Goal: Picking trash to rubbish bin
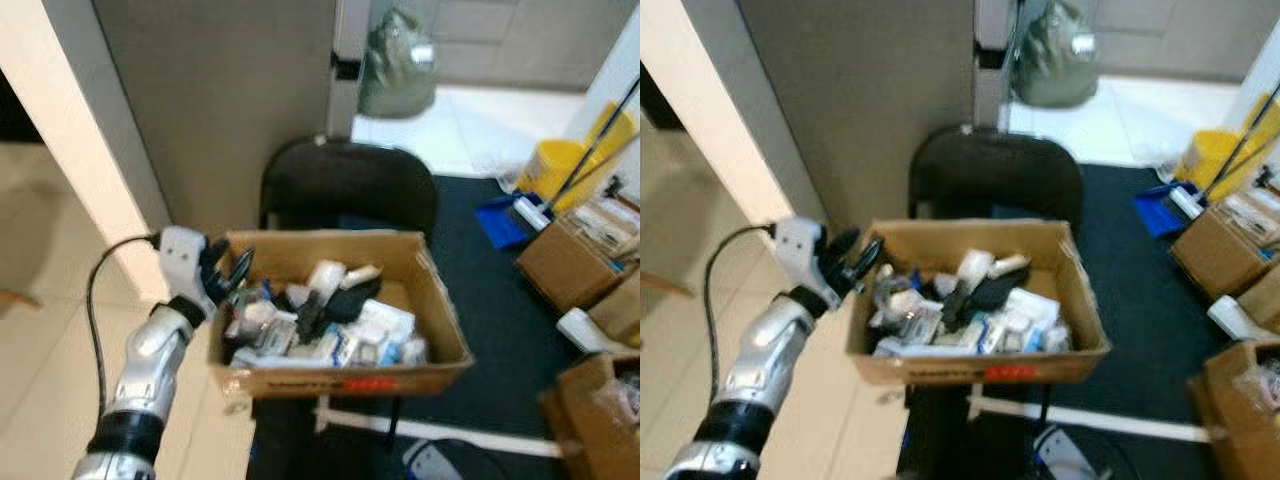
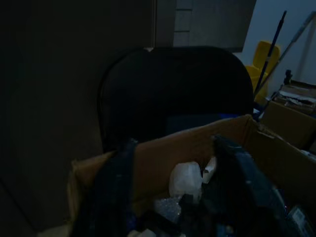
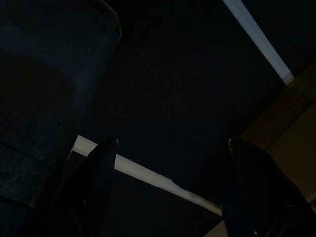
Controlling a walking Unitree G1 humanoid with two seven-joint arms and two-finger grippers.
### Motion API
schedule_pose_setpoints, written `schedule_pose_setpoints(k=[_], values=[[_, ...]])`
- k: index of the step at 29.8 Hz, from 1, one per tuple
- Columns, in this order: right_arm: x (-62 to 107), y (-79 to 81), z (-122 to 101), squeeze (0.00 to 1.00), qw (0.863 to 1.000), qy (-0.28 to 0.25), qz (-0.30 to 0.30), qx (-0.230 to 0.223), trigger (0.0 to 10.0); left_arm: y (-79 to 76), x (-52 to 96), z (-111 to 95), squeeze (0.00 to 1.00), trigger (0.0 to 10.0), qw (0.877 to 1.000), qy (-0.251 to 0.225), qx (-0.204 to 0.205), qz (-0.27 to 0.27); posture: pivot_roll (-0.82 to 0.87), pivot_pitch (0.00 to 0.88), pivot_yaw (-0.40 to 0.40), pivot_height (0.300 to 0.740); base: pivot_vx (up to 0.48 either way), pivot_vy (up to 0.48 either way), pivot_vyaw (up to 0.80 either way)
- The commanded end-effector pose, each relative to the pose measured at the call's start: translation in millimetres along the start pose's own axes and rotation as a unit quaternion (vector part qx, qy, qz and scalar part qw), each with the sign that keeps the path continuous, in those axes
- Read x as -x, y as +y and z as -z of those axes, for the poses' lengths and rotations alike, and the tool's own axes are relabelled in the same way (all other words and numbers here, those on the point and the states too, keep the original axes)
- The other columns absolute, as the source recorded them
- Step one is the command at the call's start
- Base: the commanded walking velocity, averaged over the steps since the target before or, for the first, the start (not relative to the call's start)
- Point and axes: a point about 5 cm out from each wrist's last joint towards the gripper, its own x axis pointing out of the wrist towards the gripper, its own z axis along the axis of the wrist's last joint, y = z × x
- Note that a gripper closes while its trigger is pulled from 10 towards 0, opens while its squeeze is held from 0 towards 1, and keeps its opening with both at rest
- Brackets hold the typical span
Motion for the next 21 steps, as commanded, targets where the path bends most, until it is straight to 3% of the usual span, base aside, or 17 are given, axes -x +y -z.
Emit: schedule_pose_setpoints(k=[1,6,8,9,17,21], values=[[-0.6,13.1,10.0,0.0,1.0,0.014,-0.021,-0.005,10.0,-0.8,3.5,1.6,1.0,10.0,1.0,0.001,0.008,0.007,0.06,0.052,0.034,0.74,0.0,0.0,0.0],[-0.2,11.7,18.0,0.0,1.0,0.02,-0.02,-0.007,10.0,-3.1,1.1,-5.3,1.0,10.0,1.0,-0.013,0.015,0.019,0.06,0.051,0.04,0.74,0.0,0.0,0.0],[-0.1,11.6,19.3,0.0,1.0,0.02,-0.019,-0.009,10.0,-6.7,-0.5,-8.4,1.0,10.0,0.999,-0.018,0.036,0.028,0.06,0.051,0.043,0.74,0.0,0.0,0.0],[-0.1,11.8,19.6,0.0,1.0,0.02,-0.019,-0.01,10.0,-9.2,-0.8,-8.8,0.0,10.0,0.998,-0.014,0.042,0.034,0.06,0.051,0.045,0.74,0.0,0.0,0.0],[-0.5,14.7,16.2,0.0,0.999,0.014,-0.017,-0.03,10.0,-35.5,-1.0,10.2,0.0,10.0,0.995,0.042,0.06,0.069,0.06,0.058,0.055,0.74,0.0,0.0,0.0],[-0.3,7.9,11.1,0.0,0.998,0.0,-0.003,-0.056,10.0,-46.3,-0.9,15.0,0.0,10.0,0.993,0.052,0.071,0.083,0.05,0.061,0.055,0.74,-0.312,0.0,0.0]])
